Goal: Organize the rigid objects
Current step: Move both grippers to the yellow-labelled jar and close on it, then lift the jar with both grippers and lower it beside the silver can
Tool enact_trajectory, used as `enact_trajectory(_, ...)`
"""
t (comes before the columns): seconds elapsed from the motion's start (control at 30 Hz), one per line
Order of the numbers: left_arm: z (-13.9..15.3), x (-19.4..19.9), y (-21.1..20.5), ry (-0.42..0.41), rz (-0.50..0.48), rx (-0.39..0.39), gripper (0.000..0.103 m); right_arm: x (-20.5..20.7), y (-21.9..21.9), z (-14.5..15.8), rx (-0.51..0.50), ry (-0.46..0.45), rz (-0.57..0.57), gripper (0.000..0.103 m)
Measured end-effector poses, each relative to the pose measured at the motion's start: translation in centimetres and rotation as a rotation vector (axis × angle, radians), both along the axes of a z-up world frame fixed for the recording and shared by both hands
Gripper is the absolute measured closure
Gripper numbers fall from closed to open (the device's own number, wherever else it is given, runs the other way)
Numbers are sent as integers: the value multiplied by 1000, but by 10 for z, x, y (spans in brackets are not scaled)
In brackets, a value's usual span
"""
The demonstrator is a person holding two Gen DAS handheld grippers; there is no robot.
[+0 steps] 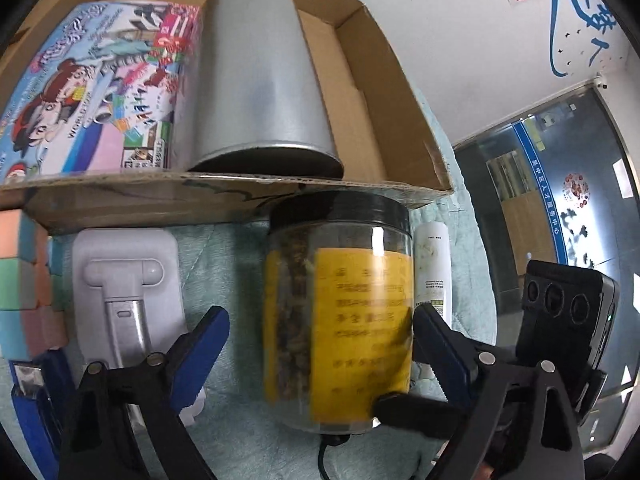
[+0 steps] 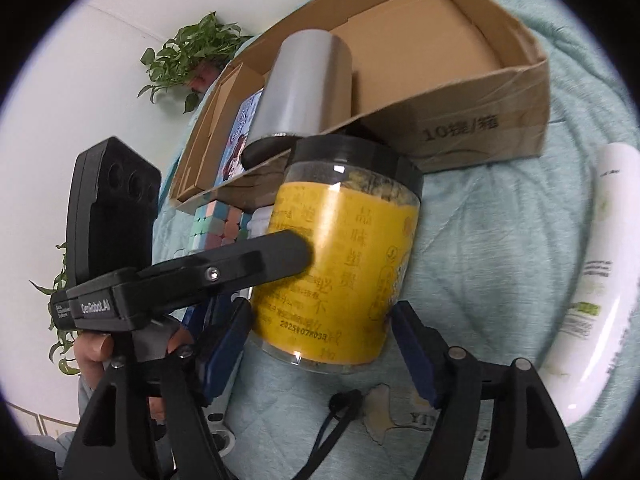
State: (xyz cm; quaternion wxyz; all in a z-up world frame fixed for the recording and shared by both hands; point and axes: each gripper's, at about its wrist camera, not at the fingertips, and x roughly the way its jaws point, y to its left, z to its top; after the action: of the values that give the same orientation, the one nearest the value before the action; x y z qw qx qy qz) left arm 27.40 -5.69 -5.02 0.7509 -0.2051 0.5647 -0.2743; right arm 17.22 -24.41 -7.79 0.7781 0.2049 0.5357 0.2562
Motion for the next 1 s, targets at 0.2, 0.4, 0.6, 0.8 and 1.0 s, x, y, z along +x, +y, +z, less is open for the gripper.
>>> enact_trajectory(0.2,-8,2,-8,16,-25,-10,20,8,16,-3,-31,-7,27,21)
enact_trajectory(0.4,-12,-4,-9,11,-10,-16,20,11,22,-5,-37,-15,43,19)
enact_trajectory(0.6,-1,-17,-7,-24,-8,3,21,4,24,1,-62,-44,73,19)
enact_trajectory(0.8,48,-40,5,-144,2,16,21,-7,24,35,-111,-161,115,20)
enact_trajectory(1.0,101,-26,-3,-279,-6,19,22,7,16,87,-176,-307,137,20)
